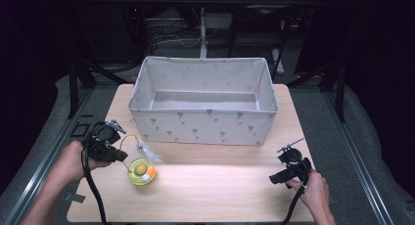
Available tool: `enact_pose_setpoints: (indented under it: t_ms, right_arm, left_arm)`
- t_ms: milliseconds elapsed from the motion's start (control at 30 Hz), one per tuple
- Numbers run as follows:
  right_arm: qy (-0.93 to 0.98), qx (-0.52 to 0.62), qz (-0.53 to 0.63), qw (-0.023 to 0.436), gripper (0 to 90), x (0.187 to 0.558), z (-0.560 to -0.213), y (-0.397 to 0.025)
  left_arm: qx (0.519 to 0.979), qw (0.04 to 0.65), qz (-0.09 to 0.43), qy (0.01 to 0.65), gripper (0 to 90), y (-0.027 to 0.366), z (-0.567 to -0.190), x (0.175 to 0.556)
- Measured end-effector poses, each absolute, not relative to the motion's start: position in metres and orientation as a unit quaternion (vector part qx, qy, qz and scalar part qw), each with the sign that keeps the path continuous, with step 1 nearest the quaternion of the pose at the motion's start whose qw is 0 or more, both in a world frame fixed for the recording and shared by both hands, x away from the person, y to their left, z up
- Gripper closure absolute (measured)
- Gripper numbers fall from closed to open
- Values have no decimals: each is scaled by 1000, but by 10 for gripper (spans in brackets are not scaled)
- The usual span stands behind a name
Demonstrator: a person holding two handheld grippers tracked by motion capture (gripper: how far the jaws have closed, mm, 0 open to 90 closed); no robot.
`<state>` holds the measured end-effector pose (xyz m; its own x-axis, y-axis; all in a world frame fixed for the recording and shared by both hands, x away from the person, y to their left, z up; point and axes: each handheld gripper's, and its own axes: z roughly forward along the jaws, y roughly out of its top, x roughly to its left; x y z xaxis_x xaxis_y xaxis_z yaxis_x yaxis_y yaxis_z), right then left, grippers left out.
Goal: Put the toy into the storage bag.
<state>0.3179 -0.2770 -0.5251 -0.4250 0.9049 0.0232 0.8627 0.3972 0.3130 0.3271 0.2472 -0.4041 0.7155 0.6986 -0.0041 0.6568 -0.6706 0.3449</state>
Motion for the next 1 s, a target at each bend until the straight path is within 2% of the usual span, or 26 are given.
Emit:
enact_pose_setpoints:
  t_ms: [1000]
  right_arm:
    - [833,529,138,84,60,318,-523,-278]
  left_arm:
    - [924,146,81,345,881,247,-379,327]
